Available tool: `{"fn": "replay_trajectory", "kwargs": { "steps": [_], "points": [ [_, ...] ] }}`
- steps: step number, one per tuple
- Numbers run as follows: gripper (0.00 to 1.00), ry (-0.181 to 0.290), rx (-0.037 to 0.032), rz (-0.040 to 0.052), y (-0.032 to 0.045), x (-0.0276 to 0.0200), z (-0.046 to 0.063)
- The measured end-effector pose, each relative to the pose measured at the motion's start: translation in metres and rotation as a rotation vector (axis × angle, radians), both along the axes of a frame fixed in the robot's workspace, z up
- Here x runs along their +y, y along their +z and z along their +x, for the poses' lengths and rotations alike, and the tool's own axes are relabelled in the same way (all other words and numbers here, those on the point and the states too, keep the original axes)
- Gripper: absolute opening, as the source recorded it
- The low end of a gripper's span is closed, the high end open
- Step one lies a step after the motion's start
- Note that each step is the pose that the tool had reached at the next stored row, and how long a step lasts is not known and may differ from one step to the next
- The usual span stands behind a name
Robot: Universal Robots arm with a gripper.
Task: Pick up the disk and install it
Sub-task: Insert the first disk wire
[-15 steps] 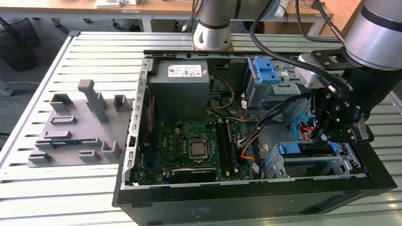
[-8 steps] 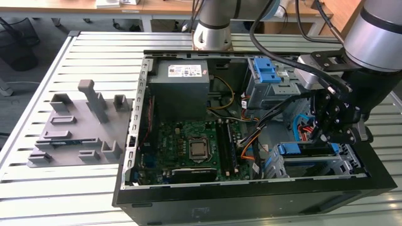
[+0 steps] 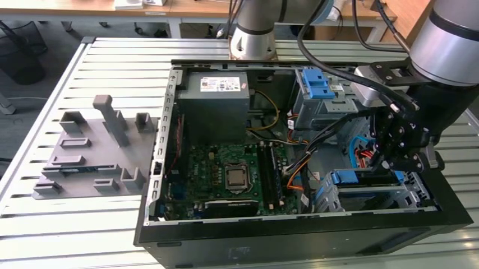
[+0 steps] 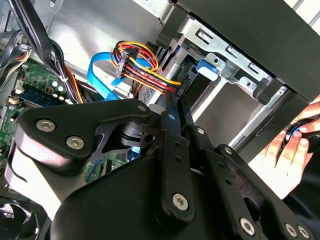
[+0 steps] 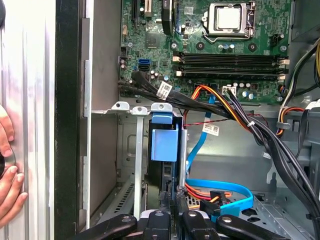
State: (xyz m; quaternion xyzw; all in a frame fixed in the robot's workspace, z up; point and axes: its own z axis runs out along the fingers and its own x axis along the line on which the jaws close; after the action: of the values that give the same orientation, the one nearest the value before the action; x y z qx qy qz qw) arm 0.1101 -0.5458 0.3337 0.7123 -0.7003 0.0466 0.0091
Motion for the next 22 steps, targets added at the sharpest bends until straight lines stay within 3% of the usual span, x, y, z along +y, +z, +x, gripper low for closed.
{"fn": "replay_trajectory", "kwargs": {
  "steps": [22],
  "points": [
    [0.16,-0.007,0.0000,0.0021,-0.0008,-0.0001,0.0007]
  ]
}}
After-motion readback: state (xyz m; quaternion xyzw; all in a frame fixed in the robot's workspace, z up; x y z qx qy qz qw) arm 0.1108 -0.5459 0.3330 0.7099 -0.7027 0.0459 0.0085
